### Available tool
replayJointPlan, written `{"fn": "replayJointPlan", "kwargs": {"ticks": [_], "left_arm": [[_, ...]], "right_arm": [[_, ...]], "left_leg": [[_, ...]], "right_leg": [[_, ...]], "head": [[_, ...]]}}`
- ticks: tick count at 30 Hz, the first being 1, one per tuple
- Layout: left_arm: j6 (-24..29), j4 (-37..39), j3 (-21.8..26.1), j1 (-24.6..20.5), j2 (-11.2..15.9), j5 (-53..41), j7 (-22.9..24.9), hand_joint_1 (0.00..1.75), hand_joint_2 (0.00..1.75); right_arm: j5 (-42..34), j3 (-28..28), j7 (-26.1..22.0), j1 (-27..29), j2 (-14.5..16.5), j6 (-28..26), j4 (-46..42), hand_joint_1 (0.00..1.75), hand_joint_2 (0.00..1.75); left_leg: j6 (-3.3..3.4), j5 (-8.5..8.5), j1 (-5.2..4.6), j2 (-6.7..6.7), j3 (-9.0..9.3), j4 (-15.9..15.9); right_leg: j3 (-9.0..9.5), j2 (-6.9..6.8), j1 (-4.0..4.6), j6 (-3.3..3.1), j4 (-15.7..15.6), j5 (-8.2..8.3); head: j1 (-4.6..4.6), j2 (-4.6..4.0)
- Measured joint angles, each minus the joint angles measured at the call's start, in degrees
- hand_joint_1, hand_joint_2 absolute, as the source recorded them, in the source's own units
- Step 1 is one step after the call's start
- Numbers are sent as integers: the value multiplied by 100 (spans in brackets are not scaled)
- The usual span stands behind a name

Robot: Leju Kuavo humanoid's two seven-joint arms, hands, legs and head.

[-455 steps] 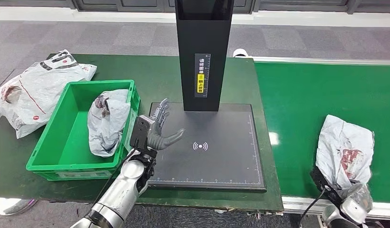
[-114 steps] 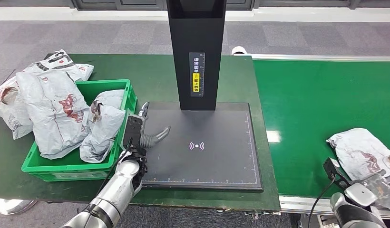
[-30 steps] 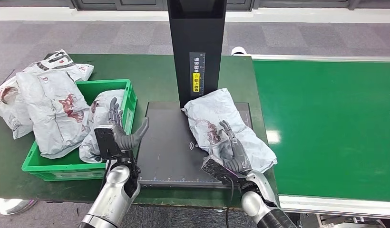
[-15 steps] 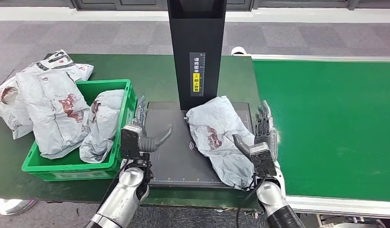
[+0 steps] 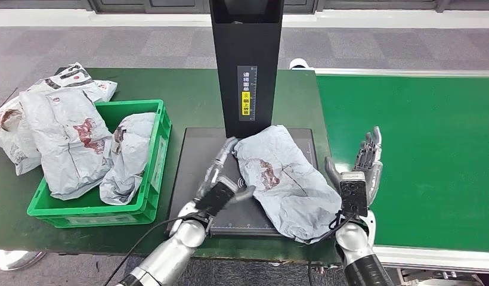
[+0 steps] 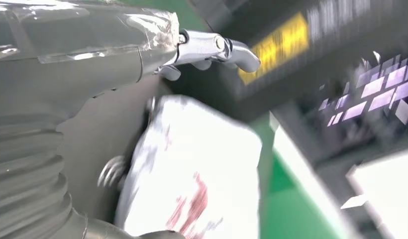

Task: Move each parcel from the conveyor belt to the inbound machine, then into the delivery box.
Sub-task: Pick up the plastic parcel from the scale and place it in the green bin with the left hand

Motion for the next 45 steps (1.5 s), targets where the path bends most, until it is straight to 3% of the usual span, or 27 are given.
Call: {"fn": "replayJointPlan", "kwargs": {"ticks": [8,12,19,33,40,45], "left_arm": [[196,1271,-812,-454,-186,-1280,653,0,175],[1,1834,-1151,-701,-233,-1927,1053,175,175],[-62,2318,-1299,-1053,-268,-2271,1500,175,175],[18,2510,-1293,-1240,-268,-2156,1462,175,175],[-456,2404,-786,-1230,-286,-955,673,175,175],[191,1815,-290,-1185,-242,-448,371,175,175]], "right_arm": [[-113,-386,-5,-180,-1,17,354,0,175],[-78,-457,68,-215,-1,90,445,0,175],[106,-532,183,-165,6,134,453,0,175],[168,-636,258,44,8,199,343,0,175],[239,-645,261,58,9,214,343,0,175],[222,-670,195,81,12,191,344,0,175]], "left_leg": [[5,2,-14,-1,0,0],[5,2,-13,-1,0,0],[5,3,-13,-1,1,0],[5,3,-13,-2,1,0],[5,4,-13,-2,1,0],[4,4,-13,-2,-1,0]], "right_leg": [[0,0,-1,3,1,2],[0,0,1,2,3,2],[2,0,1,3,3,2],[3,0,1,3,3,2],[3,0,0,3,4,2],[2,0,1,2,5,2]], "head": [[0,0],[0,0],[0,0],[0,0],[0,0],[0,0]]}}
